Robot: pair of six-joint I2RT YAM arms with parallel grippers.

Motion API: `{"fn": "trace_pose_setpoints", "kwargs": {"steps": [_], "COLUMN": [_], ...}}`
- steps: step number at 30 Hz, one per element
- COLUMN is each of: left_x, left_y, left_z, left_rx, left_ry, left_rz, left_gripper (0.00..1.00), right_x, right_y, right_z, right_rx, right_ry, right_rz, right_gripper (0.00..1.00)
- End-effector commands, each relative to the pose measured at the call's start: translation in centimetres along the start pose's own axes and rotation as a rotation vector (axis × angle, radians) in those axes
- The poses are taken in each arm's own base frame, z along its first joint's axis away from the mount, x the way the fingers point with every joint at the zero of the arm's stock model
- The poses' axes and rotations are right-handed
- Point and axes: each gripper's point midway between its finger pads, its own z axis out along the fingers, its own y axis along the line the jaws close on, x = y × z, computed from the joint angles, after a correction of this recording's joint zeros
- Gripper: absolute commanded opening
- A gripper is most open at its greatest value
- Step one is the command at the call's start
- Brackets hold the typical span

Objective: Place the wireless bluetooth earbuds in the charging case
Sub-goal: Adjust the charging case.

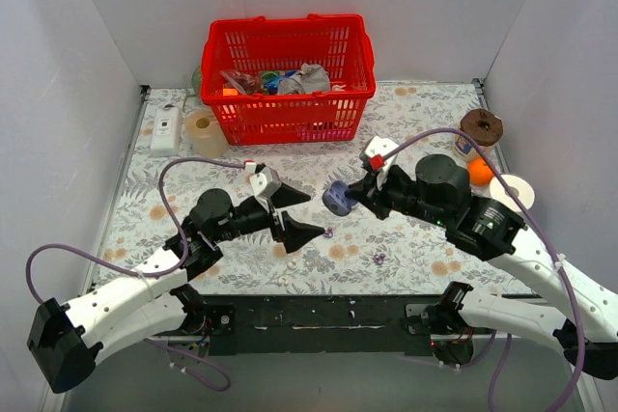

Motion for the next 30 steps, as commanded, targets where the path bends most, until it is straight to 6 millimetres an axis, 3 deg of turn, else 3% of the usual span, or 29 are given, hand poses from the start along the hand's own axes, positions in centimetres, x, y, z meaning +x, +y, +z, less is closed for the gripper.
{"fn": "trace_pose_setpoints", "kwargs": {"steps": [1,2,7,11,22,30], "left_x": [-0.3,0.4,0.0,-0.4,0.0,-0.5], "left_y": [-3.4,-3.9,-4.2,-4.1,-3.4,-3.2], "left_z": [-1.7,-1.7,-1.1,-0.5,0.5,0.7], "left_rx": [0.277,0.325,0.385,0.4,0.4,0.388], "left_ry": [0.064,0.099,0.123,0.128,0.121,0.086], "left_rz": [-0.126,-0.135,-0.108,-0.102,-0.102,-0.091], "left_gripper": [0.98,0.93,0.85,0.81,0.58,0.52], "right_x": [-2.7,-2.8,-2.6,-2.1,-0.9,-0.7], "right_y": [-0.6,-0.4,0.8,1.4,2.8,2.7], "right_z": [-1.1,-1.0,-0.5,0.1,1.6,2.3], "right_rx": [0.01,-0.002,-0.073,-0.098,-0.129,-0.115], "right_ry": [-0.105,-0.102,-0.088,-0.072,-0.045,-0.036], "right_rz": [-0.192,-0.206,-0.236,-0.248,-0.229,-0.228], "right_gripper": [0.01,0.01,0.01,0.01,0.01,0.01]}}
